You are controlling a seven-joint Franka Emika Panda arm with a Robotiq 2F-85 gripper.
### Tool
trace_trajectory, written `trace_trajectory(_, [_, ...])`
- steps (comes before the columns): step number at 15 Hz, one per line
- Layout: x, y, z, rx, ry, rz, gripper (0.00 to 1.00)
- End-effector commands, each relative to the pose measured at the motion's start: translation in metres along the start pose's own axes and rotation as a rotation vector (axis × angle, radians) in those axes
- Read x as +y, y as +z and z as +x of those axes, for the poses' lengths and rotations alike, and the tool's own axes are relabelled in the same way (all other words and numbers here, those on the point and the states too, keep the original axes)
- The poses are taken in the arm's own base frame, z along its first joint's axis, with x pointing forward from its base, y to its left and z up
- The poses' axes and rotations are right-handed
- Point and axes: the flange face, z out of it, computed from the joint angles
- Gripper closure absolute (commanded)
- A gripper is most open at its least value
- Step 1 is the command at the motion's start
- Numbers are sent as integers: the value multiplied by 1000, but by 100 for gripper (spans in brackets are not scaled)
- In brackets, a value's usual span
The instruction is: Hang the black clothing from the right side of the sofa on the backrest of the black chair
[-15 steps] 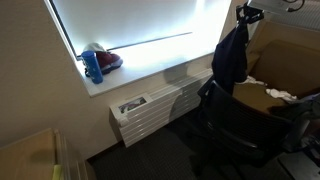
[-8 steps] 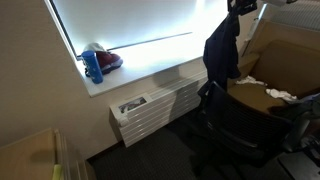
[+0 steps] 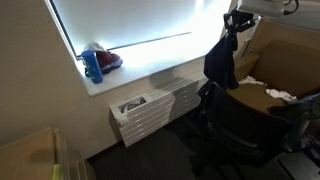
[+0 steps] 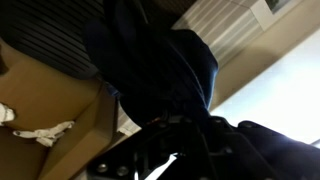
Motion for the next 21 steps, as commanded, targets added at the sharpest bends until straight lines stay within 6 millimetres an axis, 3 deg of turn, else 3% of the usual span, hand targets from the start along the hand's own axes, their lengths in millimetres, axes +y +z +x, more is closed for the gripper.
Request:
trace_trajectory(1, [0, 22, -25, -135, 49, -146, 98])
trace_trajectory(7, [-2, 56, -56, -336, 36, -233, 98])
trace_trajectory(11, [-8, 94, -68, -347, -176, -143, 98])
trace_trajectory(19, [6, 179, -41, -187, -315, 249, 98])
trace_trajectory(20, [13, 193, -38, -164, -339, 292, 98])
trace_trajectory(21, [24, 194, -40, -133, -378, 328, 98])
